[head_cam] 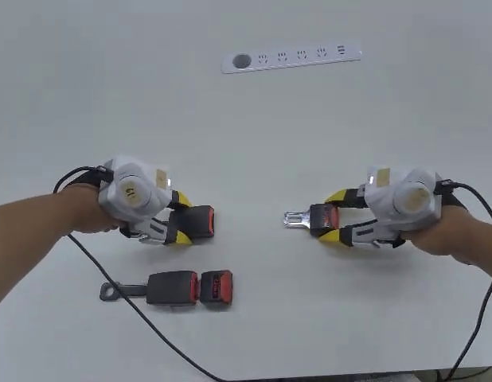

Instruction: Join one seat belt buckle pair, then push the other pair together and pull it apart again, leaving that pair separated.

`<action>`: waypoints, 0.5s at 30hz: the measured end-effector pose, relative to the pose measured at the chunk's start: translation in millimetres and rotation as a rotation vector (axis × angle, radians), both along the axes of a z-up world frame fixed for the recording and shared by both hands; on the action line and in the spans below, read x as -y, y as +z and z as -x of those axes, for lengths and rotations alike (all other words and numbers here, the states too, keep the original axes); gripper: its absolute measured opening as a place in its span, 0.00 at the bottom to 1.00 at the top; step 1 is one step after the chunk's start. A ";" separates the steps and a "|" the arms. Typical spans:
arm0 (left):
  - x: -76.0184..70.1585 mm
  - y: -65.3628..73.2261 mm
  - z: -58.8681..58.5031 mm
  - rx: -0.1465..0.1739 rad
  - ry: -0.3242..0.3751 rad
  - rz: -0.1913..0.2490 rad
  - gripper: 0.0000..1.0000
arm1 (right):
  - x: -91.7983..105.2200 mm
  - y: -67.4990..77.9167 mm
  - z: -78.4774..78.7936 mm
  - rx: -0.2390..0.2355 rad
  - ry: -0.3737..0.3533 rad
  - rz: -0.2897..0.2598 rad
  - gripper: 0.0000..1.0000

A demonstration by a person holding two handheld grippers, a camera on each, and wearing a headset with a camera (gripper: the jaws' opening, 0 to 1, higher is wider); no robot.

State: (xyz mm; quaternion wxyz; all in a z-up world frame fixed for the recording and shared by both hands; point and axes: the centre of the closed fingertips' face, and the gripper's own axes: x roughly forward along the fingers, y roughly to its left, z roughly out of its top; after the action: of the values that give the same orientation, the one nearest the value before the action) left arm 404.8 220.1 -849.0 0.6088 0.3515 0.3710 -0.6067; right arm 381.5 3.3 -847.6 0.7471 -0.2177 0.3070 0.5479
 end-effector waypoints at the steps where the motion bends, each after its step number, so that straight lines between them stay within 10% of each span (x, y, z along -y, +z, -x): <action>1: 0.1 0.2 0.1 0.000 0.000 0.000 0.35 | 3.2 0.4 1.8 0.003 0.001 -0.003 0.36; 15: 1.4 2.4 1.6 -0.006 0.004 0.004 0.36 | 38.5 7.8 16.7 -0.010 -0.015 0.029 0.37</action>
State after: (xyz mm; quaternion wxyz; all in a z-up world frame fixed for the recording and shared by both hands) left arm 403.3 218.7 -846.6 0.6096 0.3478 0.3720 -0.6074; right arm 364.8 -35.3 -839.8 0.7463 -0.2234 0.3204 0.5389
